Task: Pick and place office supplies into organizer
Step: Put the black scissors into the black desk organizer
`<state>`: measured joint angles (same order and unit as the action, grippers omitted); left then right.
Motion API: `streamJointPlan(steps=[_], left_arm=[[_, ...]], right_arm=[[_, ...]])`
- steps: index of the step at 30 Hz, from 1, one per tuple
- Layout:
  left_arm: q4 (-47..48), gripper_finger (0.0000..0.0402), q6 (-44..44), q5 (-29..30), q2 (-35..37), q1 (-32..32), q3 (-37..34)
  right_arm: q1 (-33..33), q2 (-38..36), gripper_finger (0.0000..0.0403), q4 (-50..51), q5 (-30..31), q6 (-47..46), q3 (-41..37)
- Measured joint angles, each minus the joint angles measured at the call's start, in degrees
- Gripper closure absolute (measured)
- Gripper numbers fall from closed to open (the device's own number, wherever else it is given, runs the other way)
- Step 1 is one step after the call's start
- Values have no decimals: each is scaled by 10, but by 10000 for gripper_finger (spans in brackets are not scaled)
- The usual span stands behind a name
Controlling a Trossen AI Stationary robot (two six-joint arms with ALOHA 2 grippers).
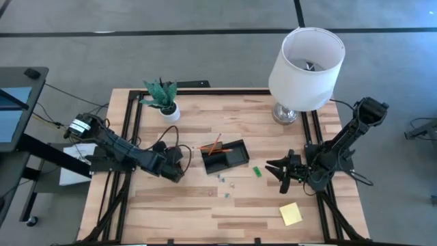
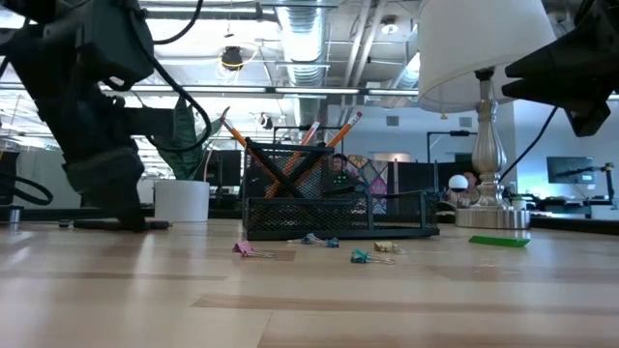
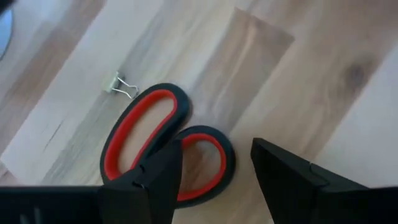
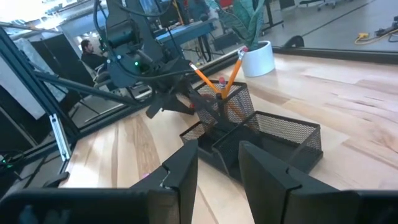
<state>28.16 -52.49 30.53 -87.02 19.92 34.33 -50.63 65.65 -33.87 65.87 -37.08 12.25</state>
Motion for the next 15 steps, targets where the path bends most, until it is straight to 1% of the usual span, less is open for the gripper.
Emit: streamJointPlan(steps=[4,7,11,15], left_arm=[[-16,207,-78,8,0,4,-18],[-58,207,-146,29,0,17,-43],[-144,209,-222,83,0,43,-90],[-189,237,-278,134,-1,71,-121]], right_arm=[[0,0,290,0,0,0,0],[0,0,290,0,0,0,0],[0,0,290,0,0,0,0],[0,0,290,0,0,0,0]])
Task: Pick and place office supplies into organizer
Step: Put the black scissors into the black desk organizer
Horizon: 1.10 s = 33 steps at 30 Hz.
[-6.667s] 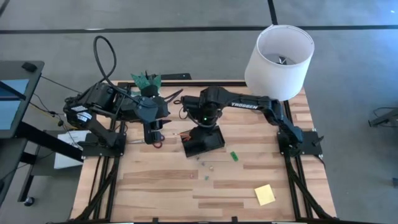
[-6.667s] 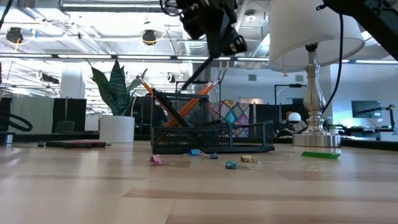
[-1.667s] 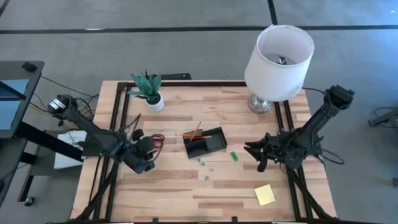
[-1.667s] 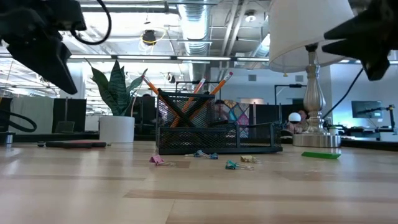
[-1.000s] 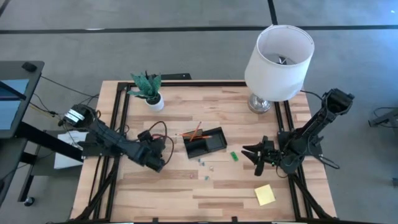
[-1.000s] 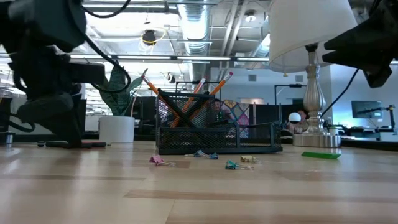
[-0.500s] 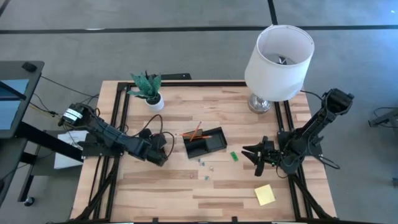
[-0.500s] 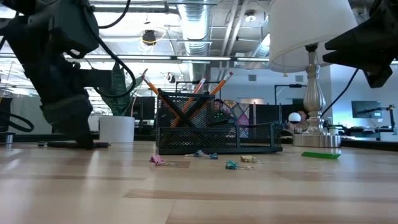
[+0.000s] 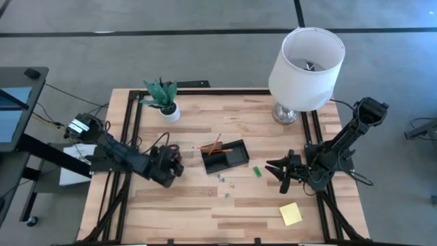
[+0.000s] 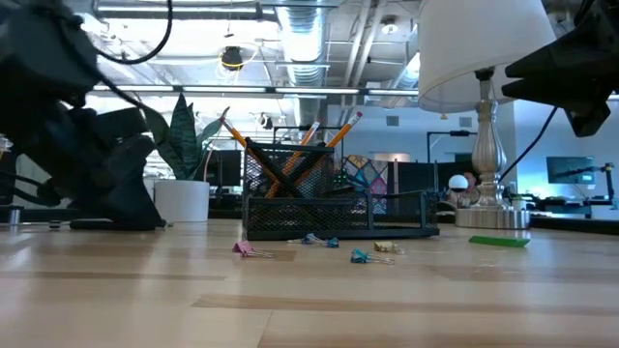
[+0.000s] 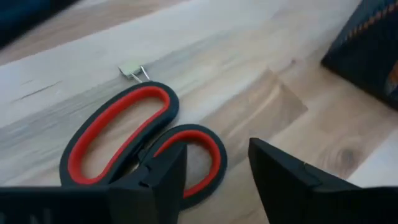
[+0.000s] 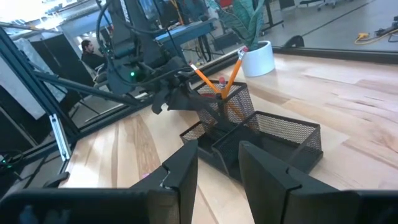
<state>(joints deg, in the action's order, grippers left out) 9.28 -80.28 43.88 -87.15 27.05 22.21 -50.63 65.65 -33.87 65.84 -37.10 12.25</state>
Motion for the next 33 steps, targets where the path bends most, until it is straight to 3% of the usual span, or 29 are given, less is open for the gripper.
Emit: streamJointPlan(steps=[5,12,16,26,33], left_arm=[[-11,296,-21,25,-1,12,-9],[-21,349,18,-2,-1,-2,-8],[-40,336,61,-18,0,-9,-8],[-76,244,141,-42,0,-35,-8],[-73,250,148,-42,-1,-38,-8]], right_arm=[[0,0,290,0,0,0,0],[0,0,290,0,0,0,0],[0,0,290,0,0,0,0],[0,0,290,0,0,0,0],[0,0,290,0,0,0,0]])
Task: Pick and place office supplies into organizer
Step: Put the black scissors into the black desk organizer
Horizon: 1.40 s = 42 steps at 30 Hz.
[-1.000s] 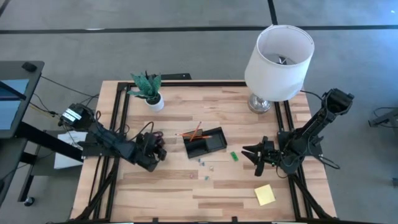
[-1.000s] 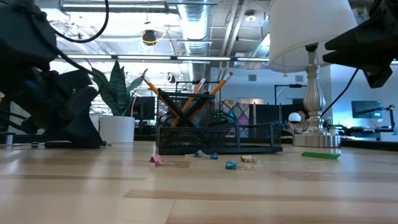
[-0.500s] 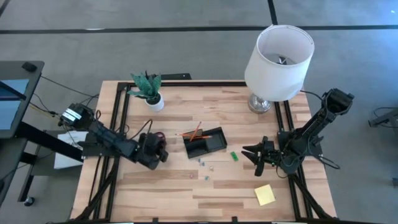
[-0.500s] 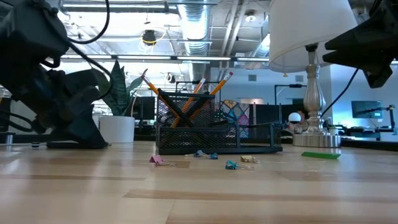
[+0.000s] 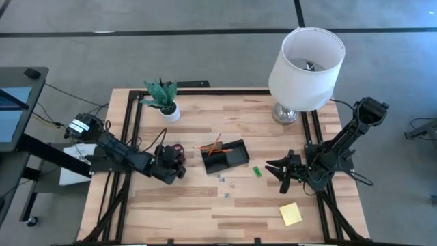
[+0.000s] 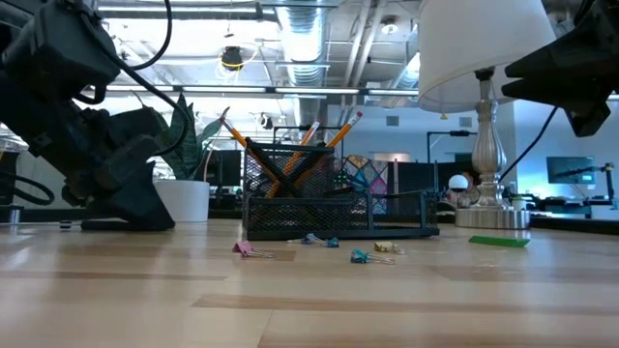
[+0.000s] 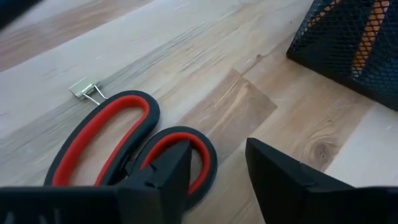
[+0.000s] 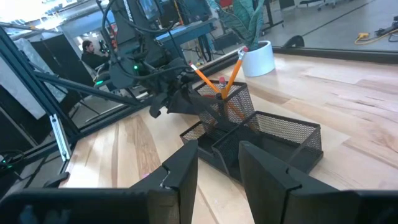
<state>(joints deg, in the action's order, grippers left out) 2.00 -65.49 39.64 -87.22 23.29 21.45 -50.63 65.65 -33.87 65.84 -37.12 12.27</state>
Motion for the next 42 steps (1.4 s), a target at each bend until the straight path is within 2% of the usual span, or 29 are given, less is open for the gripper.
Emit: streamJointPlan(steps=[6,14,20,26,36,40,42], left_arm=[[17,294,-3,-8,1,-12,0],[6,380,3,-8,1,-37,0],[-7,382,16,6,-2,-34,2],[-7,401,49,0,-3,-17,45],[-5,398,91,12,-3,-1,82],[14,400,102,-30,-2,-3,82],[23,388,102,-48,-2,-3,83]], right_arm=[[0,0,290,0,0,0,0],[0,0,290,0,0,0,0],[0,0,290,0,0,0,0],[0,0,290,0,0,0,0],[0,0,290,2,-15,-19,0],[0,0,290,2,-17,-19,0],[0,0,290,2,-17,-19,0]])
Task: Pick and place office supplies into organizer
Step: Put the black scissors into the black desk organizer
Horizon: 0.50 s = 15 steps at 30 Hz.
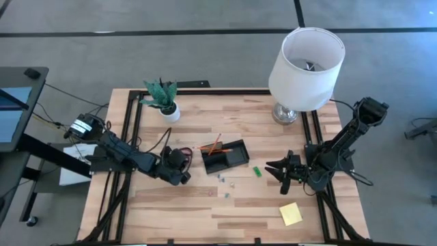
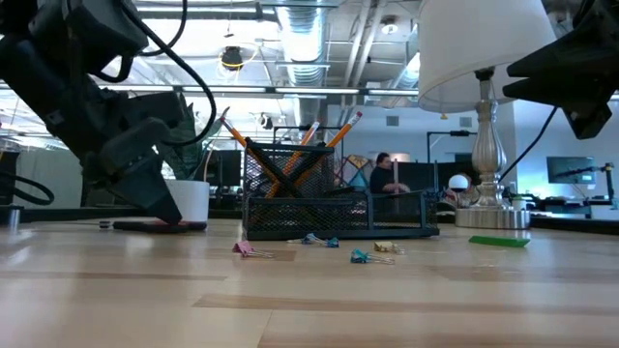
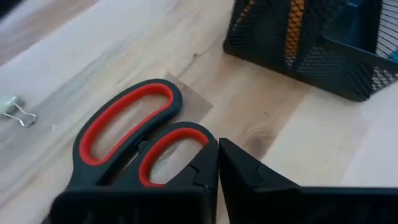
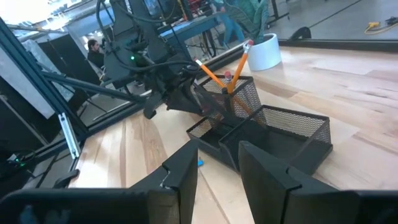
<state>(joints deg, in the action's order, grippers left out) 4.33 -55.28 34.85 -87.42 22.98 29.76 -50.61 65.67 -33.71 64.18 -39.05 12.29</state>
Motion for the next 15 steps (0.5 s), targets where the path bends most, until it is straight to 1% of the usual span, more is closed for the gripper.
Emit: streamJointPlan(steps=[2,7,11,15], left_arm=[[4,369,5,-7,0,0,1],[8,310,60,-9,1,-1,2],[8,267,87,-23,1,-1,2],[12,245,84,-16,1,-1,2]], right_arm=[[0,0,290,0,0,0,0],[0,0,290,0,0,0,0],[0,0,290,0,0,0,0],[0,0,290,0,0,0,0]])
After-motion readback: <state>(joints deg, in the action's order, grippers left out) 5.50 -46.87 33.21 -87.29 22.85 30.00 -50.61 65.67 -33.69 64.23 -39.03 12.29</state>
